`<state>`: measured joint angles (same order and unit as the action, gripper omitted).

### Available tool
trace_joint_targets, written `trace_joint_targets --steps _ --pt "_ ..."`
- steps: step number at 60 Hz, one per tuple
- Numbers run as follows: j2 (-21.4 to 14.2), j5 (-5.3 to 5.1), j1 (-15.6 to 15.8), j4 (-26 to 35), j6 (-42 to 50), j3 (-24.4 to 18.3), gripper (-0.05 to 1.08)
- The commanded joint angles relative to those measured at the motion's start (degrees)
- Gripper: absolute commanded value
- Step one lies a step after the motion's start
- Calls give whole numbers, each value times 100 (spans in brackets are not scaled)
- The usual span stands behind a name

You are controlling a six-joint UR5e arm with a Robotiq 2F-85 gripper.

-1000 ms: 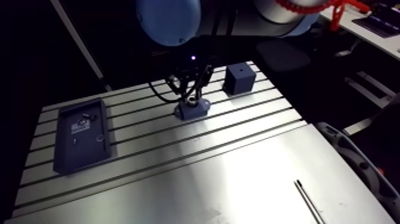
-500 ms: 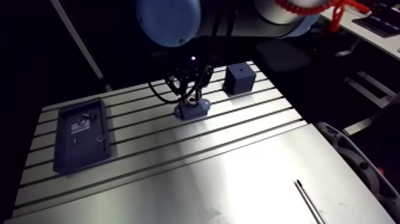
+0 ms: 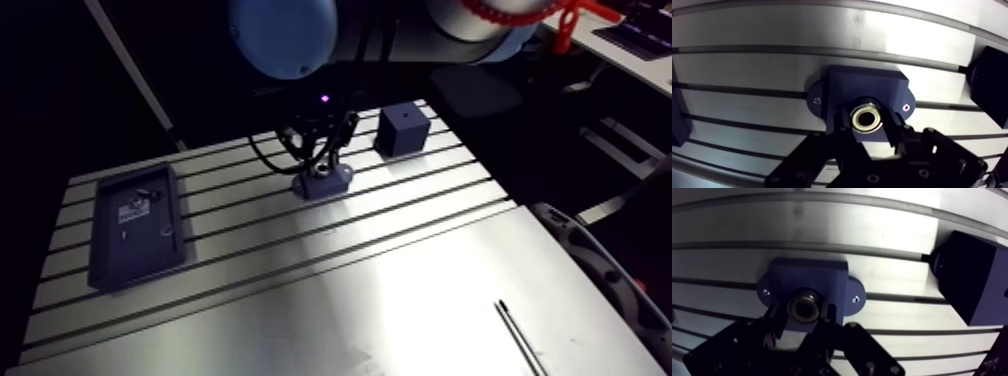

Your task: Pick up the bearing and press it into the housing until flush.

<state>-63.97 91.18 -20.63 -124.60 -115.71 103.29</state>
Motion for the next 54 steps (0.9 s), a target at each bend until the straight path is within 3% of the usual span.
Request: trace_joint_targets --steps 1,54 --pt "13 0 -3 -8 0 2 62" --pt "13 0 -3 -17 -9 -6 62"
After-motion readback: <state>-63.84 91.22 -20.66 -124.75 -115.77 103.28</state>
